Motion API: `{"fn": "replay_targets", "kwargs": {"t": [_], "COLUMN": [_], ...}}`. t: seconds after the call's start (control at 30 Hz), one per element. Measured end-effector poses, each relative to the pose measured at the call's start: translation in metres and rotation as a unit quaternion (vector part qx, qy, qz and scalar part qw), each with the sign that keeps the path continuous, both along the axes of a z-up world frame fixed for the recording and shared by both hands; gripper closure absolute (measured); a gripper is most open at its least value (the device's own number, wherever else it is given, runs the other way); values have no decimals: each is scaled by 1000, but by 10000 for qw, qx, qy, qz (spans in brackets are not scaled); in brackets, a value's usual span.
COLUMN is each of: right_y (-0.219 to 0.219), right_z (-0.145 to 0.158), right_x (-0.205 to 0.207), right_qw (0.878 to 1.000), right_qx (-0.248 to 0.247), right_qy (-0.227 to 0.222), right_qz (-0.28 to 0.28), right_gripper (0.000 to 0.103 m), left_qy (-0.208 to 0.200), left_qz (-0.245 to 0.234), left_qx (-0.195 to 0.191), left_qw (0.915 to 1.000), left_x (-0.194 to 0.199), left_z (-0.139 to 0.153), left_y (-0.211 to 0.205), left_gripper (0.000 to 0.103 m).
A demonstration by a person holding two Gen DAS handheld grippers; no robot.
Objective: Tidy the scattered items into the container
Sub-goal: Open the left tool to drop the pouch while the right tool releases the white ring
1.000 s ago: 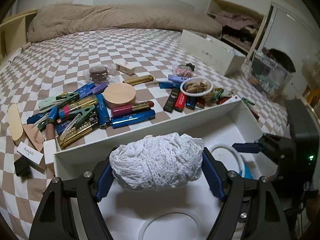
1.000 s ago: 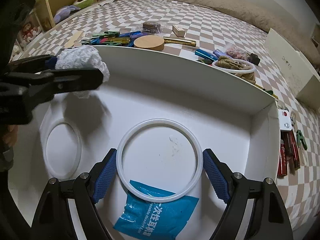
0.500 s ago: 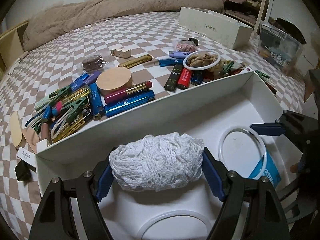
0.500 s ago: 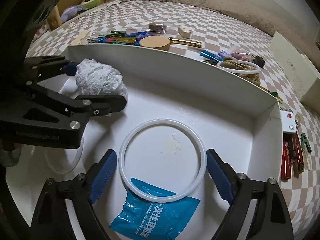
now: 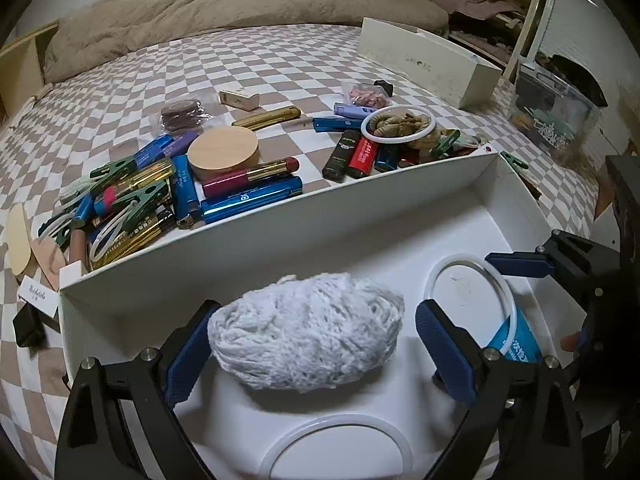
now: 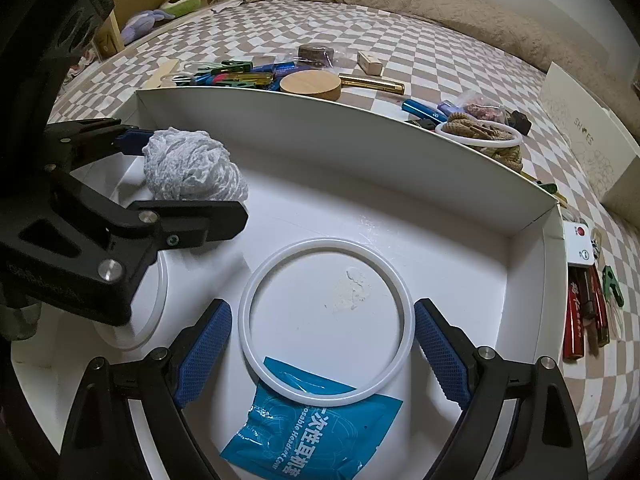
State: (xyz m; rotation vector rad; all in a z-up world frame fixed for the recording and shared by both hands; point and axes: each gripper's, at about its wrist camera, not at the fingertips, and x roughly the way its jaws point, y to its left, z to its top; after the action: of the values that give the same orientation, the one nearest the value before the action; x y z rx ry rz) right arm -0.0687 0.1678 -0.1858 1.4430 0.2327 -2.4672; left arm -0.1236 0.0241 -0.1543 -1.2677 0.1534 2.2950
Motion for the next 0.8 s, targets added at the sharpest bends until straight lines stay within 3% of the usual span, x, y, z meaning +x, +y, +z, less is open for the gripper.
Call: {"fn": "replay_targets", "kwargs": {"t": [0.33,0.47,0.8], "right_y": [-1,-7,-4], "right_z": [0,-3,-4], "right_x": [-2,-3,-2], "right_qw": [10000,9999,9999], "right_qx": [38,82,77], "right_qy": [-62,-100,-102], "right_qz": [19,86,91], "right_gripper": [9,0,0], "left_qy": [112,171,258], "left_qz": [-32,-53,-55], "left_qx": [238,340,453], "left_qw": [9996,9993,9986], "left_x": [6,7,9], "left_z": [11,16,22], "left_y": [-7,-10,-14], "left_gripper": [5,5,5]}}
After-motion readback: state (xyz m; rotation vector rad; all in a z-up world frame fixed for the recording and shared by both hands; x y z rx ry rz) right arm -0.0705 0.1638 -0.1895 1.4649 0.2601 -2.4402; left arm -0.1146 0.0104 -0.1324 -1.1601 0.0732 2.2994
